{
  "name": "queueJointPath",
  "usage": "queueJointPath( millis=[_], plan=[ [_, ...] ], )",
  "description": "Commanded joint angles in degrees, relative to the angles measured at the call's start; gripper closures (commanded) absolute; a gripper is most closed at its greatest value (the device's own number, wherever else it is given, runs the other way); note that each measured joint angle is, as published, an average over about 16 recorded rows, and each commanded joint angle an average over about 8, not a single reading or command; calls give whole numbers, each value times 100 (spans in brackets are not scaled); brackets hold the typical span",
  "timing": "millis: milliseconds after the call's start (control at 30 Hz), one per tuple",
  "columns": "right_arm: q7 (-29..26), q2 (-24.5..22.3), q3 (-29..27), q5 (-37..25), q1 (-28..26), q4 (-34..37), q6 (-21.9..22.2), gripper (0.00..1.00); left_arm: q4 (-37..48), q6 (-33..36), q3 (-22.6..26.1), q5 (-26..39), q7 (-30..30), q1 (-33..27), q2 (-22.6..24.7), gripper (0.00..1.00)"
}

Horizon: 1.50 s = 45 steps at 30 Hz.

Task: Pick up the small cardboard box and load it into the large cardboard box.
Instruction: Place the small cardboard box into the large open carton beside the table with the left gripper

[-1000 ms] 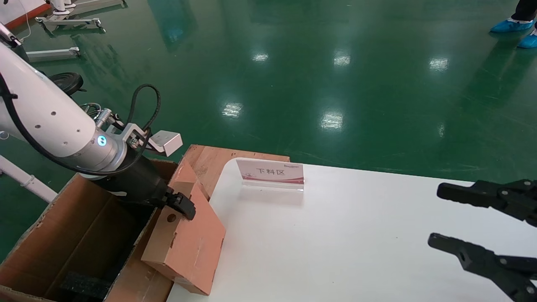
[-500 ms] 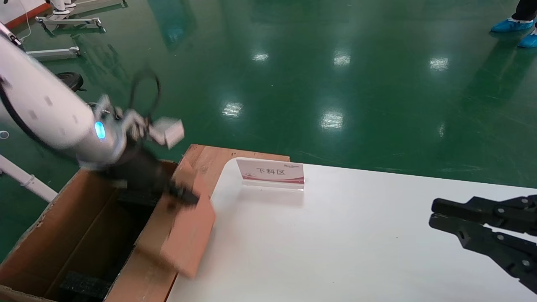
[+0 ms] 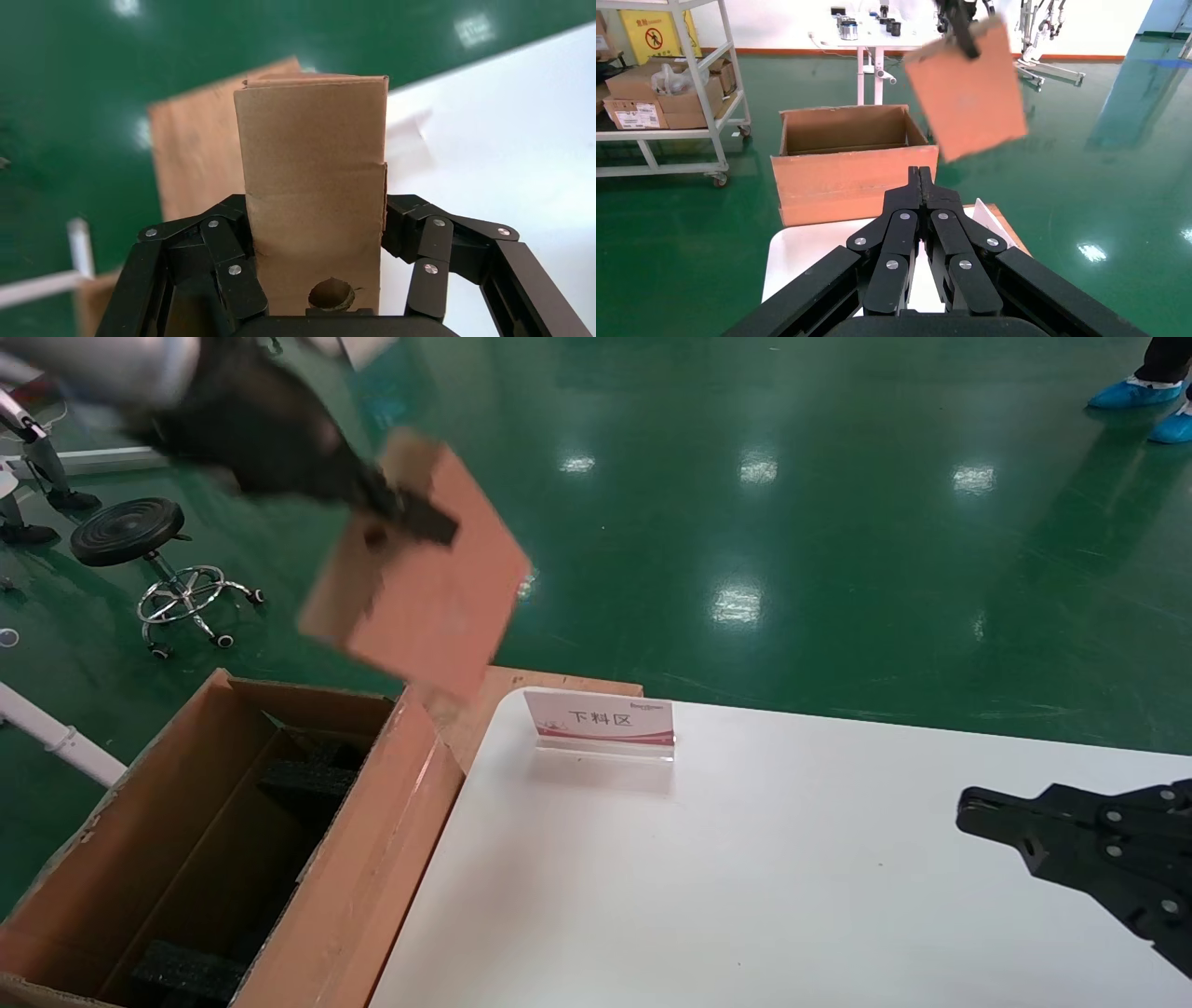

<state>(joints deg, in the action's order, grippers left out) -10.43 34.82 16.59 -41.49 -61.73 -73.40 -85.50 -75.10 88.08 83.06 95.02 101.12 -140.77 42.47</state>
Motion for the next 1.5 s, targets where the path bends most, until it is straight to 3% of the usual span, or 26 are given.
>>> queueJointPath(
  millis=[33,233,533,800,1033,1500],
  plan=[
    [0,0,1,0,0,0,0,100,56,128,-77,100,-122,-283,124,100],
    [1,-1,3,2,-1,0,1,100,205,340,338,-181,-249,-1099,278,100],
    [3,-2,6,4,-1,0,3,100,-71,493,2236,-1346,281,-2470,207,100],
    [4,-4,9,6,-2,0,4,1,-316,687,3684,-2102,768,-3226,273,100],
    [6,-5,11,8,-3,0,5,0,-338,669,4278,-2234,744,-3279,105,100],
    [8,-7,16,11,-4,0,7,0,-386,650,4750,-2104,166,-3223,-856,100]
  ],
)
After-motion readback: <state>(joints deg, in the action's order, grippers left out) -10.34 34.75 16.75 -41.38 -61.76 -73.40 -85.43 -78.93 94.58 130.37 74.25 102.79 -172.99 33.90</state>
